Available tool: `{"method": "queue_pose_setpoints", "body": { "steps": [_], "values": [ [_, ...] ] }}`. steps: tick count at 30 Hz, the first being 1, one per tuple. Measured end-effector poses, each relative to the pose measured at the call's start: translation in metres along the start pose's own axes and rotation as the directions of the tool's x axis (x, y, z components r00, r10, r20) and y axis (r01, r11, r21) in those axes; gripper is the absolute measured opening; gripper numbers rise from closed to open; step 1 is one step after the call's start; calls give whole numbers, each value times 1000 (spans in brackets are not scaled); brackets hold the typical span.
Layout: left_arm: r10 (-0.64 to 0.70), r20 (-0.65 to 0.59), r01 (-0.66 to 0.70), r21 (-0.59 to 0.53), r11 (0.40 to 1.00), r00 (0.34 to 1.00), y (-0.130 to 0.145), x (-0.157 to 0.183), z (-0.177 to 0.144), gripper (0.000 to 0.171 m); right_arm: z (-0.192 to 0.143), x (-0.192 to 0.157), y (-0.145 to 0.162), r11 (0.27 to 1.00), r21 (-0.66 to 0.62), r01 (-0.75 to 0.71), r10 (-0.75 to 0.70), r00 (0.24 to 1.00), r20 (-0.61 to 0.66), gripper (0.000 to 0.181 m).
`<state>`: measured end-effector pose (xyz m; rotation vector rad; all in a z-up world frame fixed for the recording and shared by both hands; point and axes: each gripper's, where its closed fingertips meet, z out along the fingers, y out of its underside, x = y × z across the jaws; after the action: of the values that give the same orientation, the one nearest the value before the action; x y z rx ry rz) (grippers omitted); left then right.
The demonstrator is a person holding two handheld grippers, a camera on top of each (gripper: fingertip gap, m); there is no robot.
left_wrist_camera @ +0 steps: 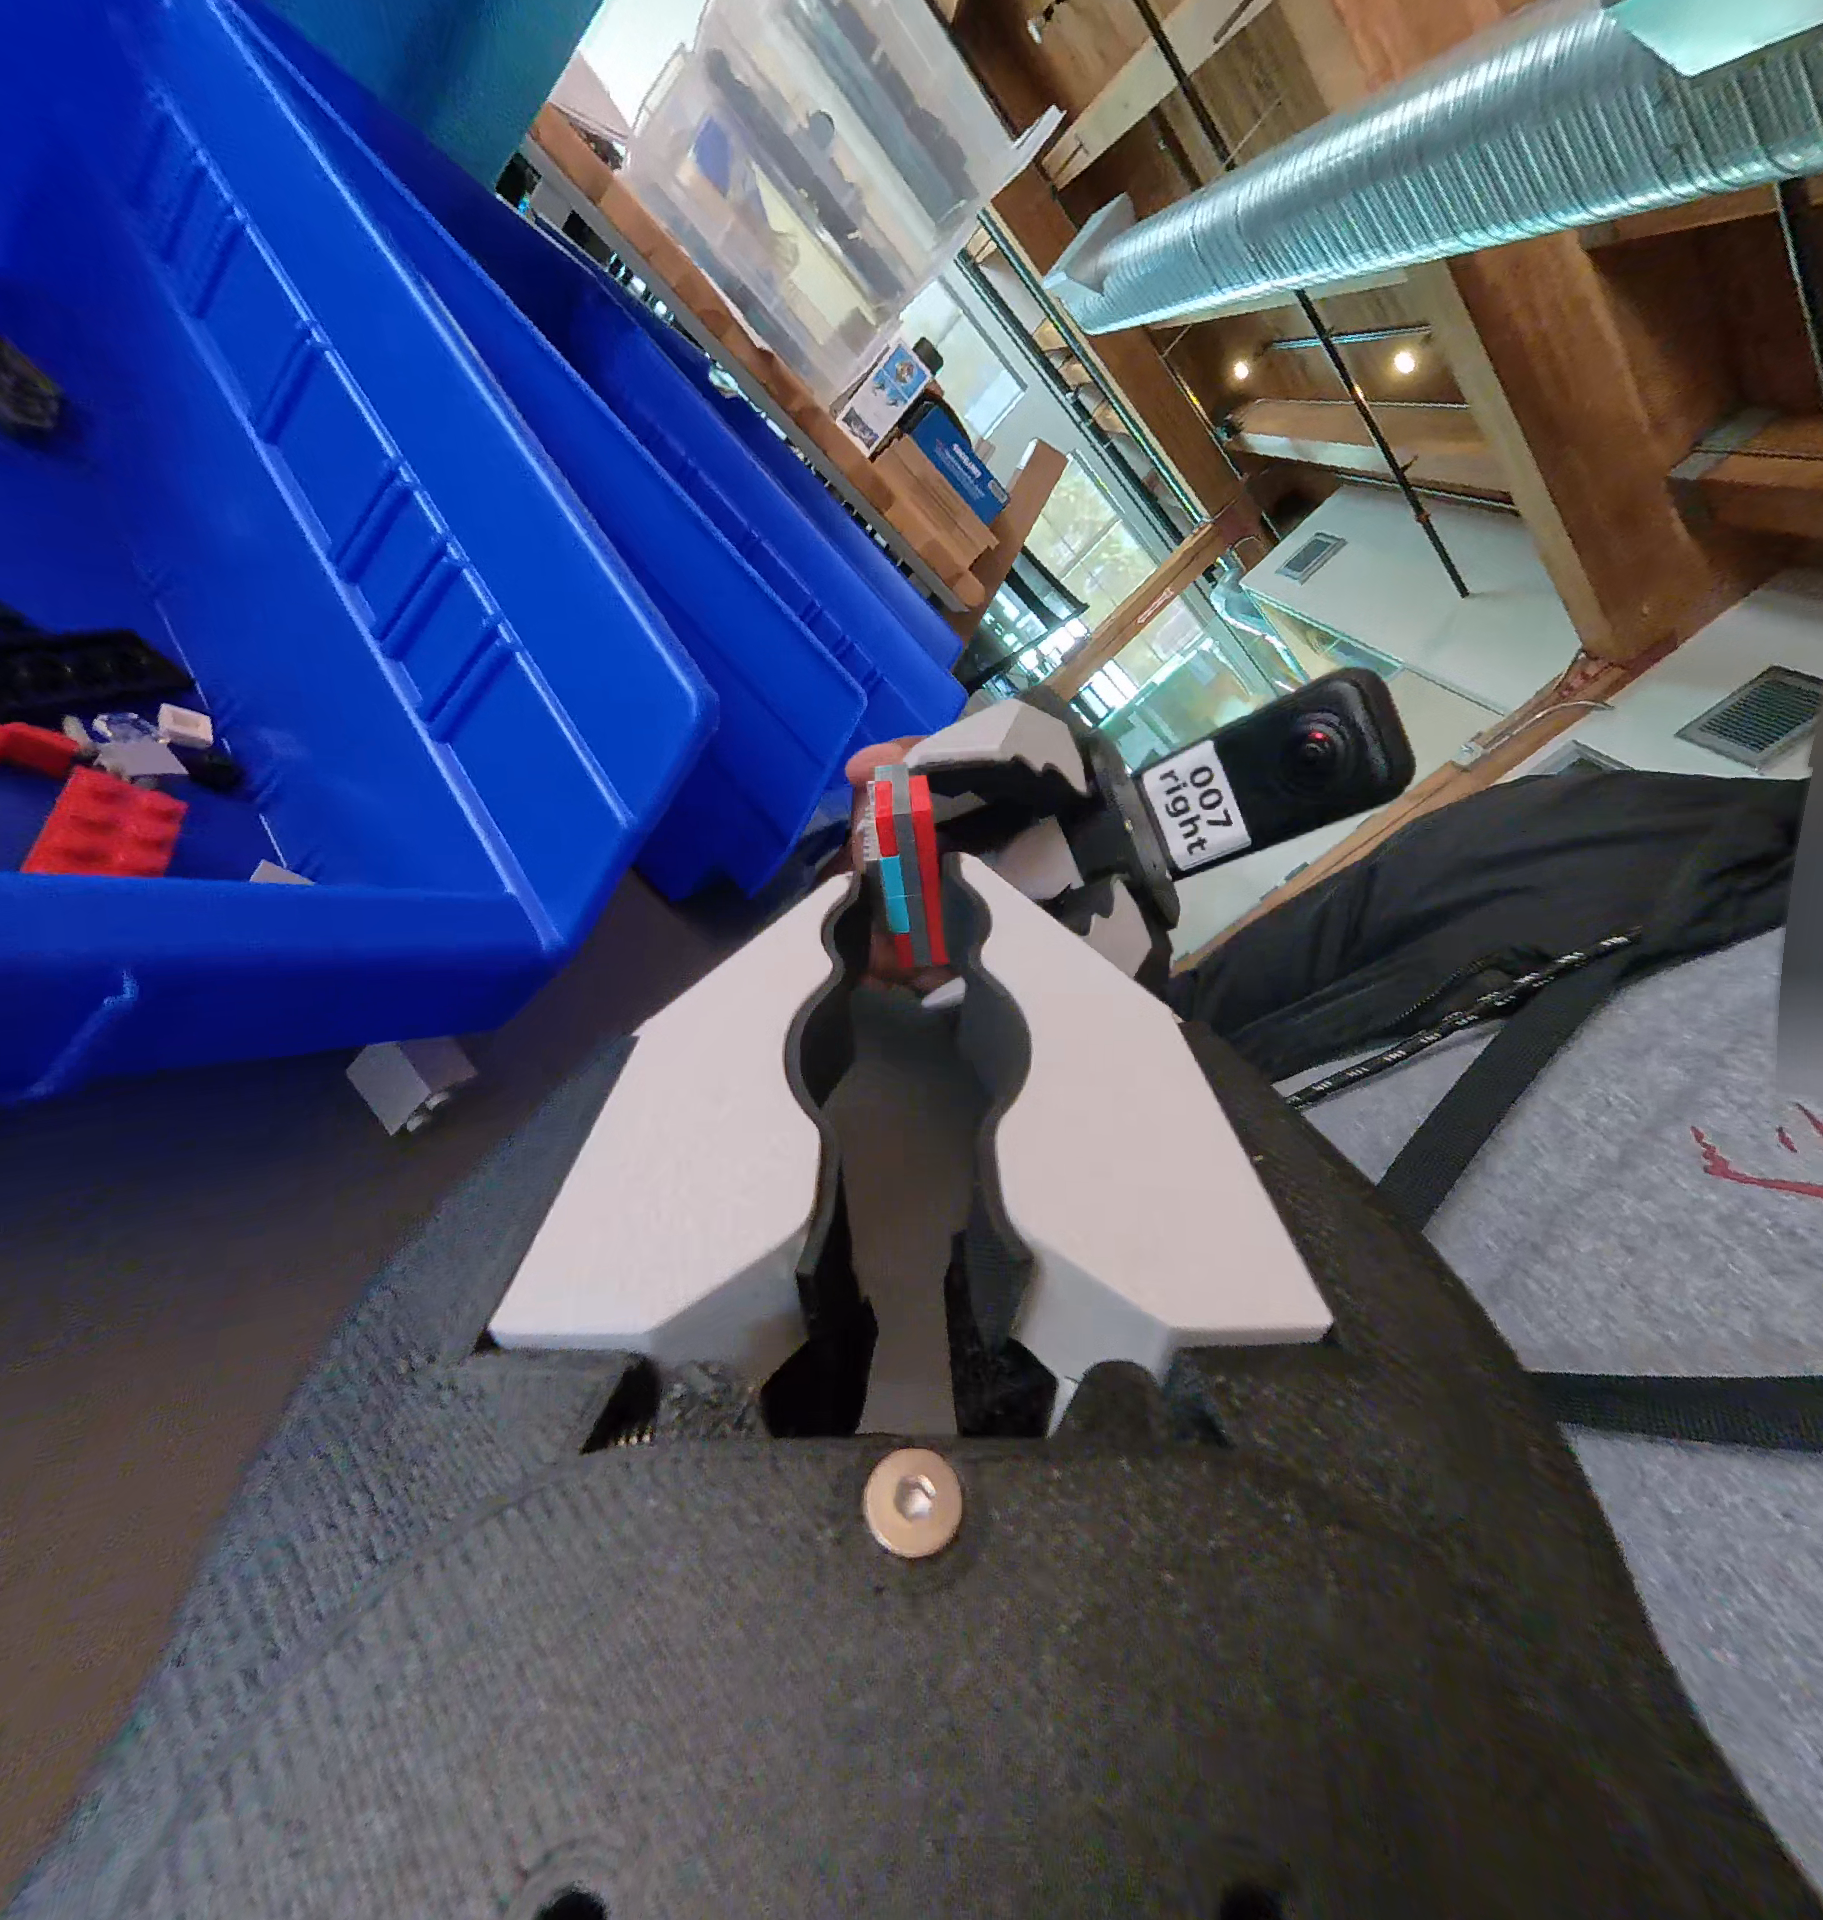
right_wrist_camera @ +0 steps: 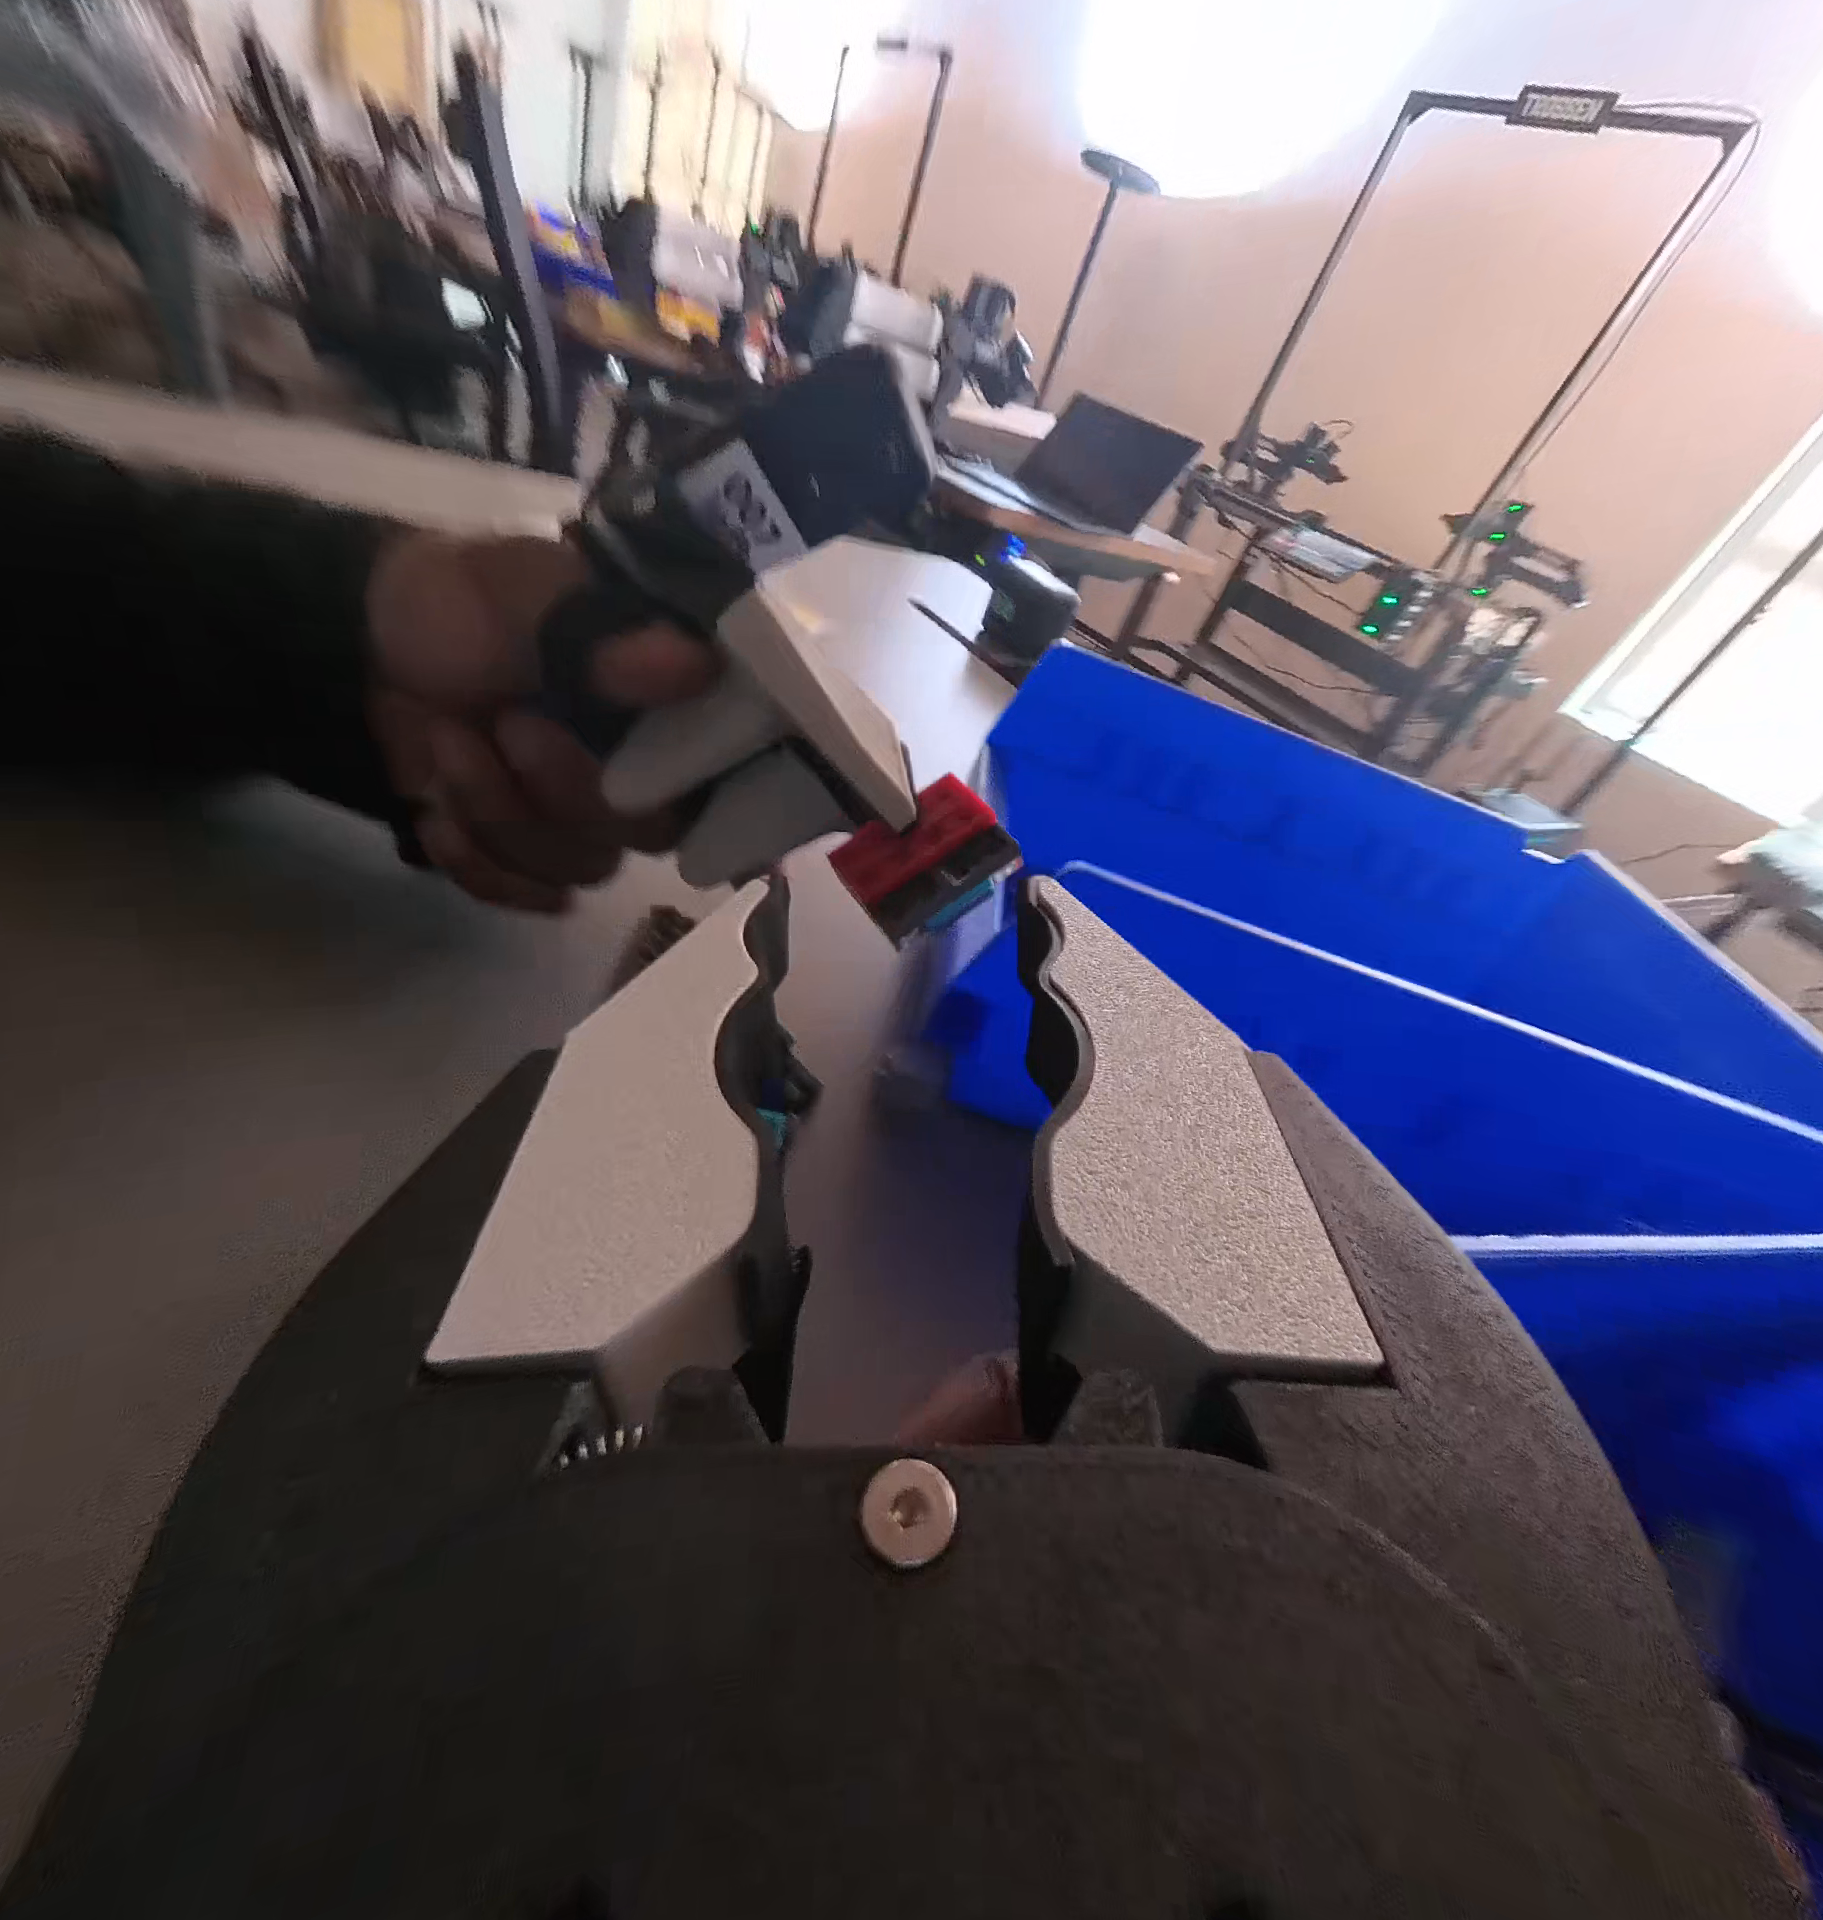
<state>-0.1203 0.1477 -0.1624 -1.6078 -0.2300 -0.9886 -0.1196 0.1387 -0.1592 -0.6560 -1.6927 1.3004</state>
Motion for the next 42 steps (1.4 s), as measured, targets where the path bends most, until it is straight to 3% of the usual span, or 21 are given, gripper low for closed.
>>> {"method": "queue_pose_setpoints", "body": {
  "steps": [5, 15, 28, 42],
  "values": [
    [16, 45, -13, -64, 998, 999, 11, -6, 3, 14, 2, -1, 8, 991, -48, 121, -123, 992, -36, 49],
    [191, 140, -162, -197, 967, 972, 26, -12, 8, 14, 8, -11, 26, 921, -162, 355, -365, 930, -40, 43],
    [262, 186, -206, -275, 939, 947, 34, -18, 7, 14, 12, -12, 42, 856, -259, 448, -468, 883, -18, 37],
    [-39, 179, 61, -123, 991, 983, 28, -24, 9, 14, 7, -4, 42, 730, -346, 589, -646, 760, -69, 36]
  ]
}}
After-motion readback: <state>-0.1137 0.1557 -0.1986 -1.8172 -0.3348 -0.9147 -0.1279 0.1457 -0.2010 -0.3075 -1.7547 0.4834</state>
